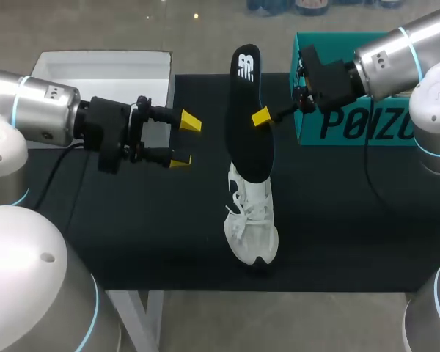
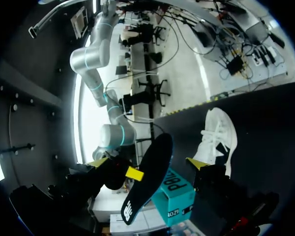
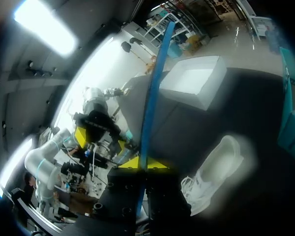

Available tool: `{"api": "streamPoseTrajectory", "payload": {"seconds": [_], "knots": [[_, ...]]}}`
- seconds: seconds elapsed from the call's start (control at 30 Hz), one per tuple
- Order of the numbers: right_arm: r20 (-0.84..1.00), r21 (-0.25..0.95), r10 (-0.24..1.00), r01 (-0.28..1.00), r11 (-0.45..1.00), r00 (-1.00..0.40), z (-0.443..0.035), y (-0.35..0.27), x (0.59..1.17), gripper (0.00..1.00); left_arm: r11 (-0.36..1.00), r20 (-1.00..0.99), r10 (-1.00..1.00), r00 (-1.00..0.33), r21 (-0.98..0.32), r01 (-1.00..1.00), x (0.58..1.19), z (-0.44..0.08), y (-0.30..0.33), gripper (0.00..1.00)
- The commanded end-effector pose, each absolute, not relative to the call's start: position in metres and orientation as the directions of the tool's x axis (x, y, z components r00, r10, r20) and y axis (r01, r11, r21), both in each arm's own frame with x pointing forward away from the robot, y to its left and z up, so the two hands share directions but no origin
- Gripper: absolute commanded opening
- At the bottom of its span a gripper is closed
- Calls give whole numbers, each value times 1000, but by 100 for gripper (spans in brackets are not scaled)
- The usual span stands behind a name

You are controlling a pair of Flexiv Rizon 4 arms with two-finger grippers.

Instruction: Take the shoe out of the shoebox, open the shoe tongue, remove and reinsert the insole, then place the shoe into the shoebox

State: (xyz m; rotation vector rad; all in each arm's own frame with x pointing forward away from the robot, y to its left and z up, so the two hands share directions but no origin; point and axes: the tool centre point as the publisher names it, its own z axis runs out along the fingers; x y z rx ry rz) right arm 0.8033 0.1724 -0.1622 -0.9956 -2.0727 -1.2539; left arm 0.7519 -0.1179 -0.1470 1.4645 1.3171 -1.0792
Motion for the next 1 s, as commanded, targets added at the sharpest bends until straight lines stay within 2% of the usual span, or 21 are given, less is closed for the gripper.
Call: {"api": "streamPoseTrajectory", "payload": {"seconds": [0.03, 0.33, 0.4, 0.53, 0.77, 1.0], "knots": [[735, 517, 324, 801, 303, -596, -163, 174, 804, 0, -67, -966, 250, 67, 51, 996, 751, -146, -118, 100], [735, 517, 324, 801, 303, -596, -163, 174, 804, 0, -83, -966, 255, 47, 27, 996, 753, -145, -115, 100], [735, 517, 324, 801, 303, -596, -163, 174, 804, 0, -40, -943, 332, -22, -37, 999, 758, -146, -107, 100], [735, 517, 324, 801, 303, -596, -163, 174, 804, 0, -32, -921, 358, -152, -175, 984, 755, -147, -94, 100], [735, 517, 324, 801, 303, -596, -163, 174, 804, 0, 151, -783, 451, -428, -406, 901, 738, -149, -70, 100], [735, 517, 324, 801, 303, -596, -163, 174, 804, 0, 321, -643, 483, -595, -502, 803, 719, -166, -52, 100]]}}
